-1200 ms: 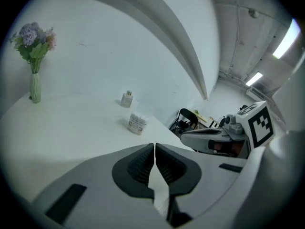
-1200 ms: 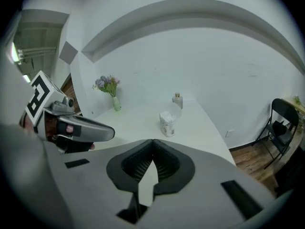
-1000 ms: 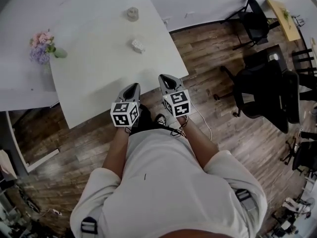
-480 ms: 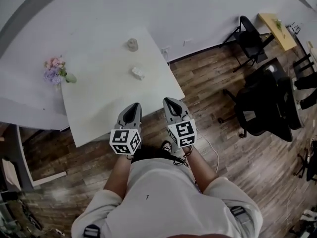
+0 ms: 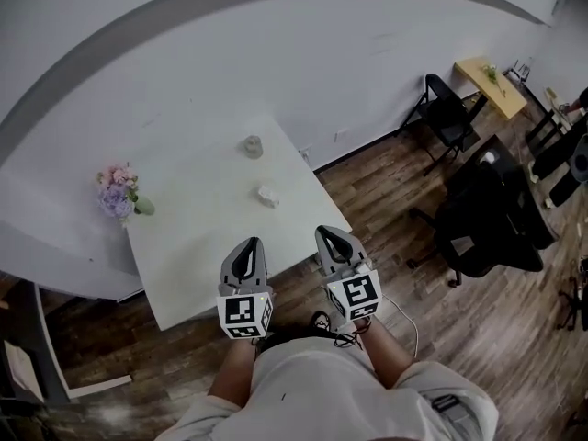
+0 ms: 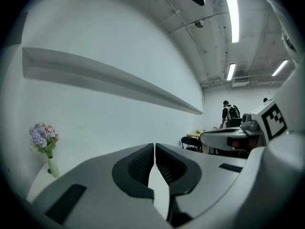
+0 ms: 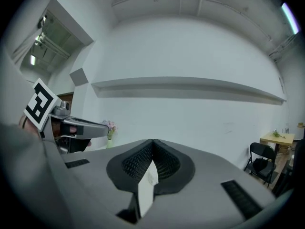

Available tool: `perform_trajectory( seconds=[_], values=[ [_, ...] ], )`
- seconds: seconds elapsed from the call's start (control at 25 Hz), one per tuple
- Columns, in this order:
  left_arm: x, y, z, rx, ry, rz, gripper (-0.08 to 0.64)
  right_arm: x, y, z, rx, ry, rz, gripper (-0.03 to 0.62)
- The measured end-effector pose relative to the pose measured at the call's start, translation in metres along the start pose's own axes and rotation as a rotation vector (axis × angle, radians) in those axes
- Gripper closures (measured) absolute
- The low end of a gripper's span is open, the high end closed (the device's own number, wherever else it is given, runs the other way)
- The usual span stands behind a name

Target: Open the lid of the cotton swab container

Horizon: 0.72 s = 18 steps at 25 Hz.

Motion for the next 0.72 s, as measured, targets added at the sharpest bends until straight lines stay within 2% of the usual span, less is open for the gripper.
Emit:
perform_trajectory(
  seconds=[0.32,0.72],
  values=[
    [-0.021,-0.003,0.014,0.047,-0.001,-0.014,0.534,-0.019,0.005,0.023,0.028,-0.014,-0.024,0.594],
    [-0.016,-0.006,0.008,0.046,-0.018,-0.044,0.534,-0.018,-0.004,0.018,0.01,-0.041,-0.048,0.595]
  ],
)
Point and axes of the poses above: the fingertips, and each gripper's own axes: y forward along the fingers, x to its right, z out of its top, the point moved 5 cm from there along -y, backward along the fingers, and after that the axes turned 3 degrees about -x, right-handed, at the moved point
